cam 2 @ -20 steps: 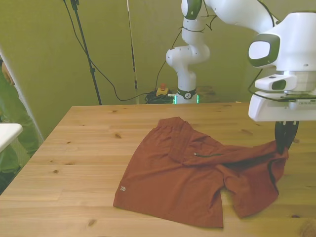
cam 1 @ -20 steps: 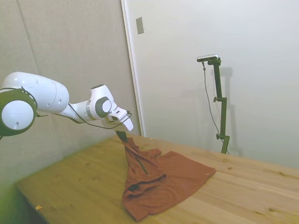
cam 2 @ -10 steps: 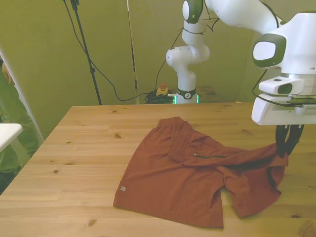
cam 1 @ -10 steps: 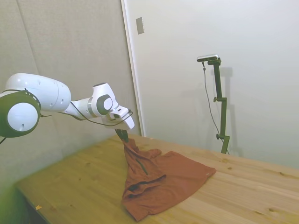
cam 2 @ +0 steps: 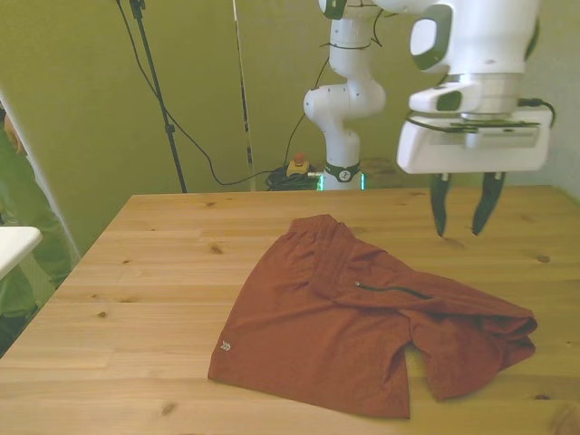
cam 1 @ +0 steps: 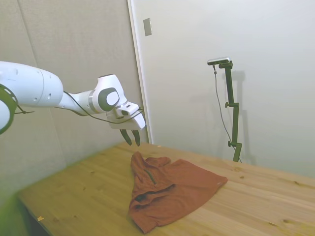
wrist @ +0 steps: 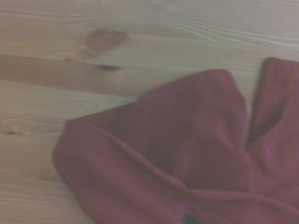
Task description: Unfold the shorts
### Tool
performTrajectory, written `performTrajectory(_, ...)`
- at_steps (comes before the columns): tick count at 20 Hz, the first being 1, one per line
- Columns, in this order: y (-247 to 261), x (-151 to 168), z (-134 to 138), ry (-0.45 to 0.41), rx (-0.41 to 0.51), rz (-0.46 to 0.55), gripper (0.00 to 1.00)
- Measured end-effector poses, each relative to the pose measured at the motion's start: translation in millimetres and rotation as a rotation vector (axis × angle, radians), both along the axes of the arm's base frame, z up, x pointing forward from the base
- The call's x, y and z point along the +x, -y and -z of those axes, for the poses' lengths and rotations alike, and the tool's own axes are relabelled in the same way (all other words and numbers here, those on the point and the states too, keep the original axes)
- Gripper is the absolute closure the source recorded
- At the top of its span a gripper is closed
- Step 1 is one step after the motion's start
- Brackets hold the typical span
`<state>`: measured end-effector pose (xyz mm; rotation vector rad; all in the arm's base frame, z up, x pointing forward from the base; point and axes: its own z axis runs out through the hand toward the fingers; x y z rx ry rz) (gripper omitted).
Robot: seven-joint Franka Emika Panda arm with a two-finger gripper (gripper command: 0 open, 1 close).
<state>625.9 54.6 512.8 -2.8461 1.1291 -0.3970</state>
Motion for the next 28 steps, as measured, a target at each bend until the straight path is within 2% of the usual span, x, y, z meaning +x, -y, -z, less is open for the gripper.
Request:
performTrajectory(4, 64, -34, -7, -0.025, 0.009, -0.007, 0.00)
performTrajectory(7, 110, -54, 2, -0.051, 0.014, -0.032, 0.00)
performTrajectory(11, 174, -58, 21, -0.072, 0.014, -0.059, 0.00)
performTrajectory(15, 206, -39, 51, -0.098, 0.022, -0.131, 0.00)
performTrajectory(20, 220, 1, 98, -0.130, 0.088, -0.227, 0.00)
performTrajectory(24, 212, 25, 105, -0.233, 0.159, -0.261, 0.00)
performTrajectory(28, 210, 42, 111, -0.284, 0.178, -0.258, 0.00)
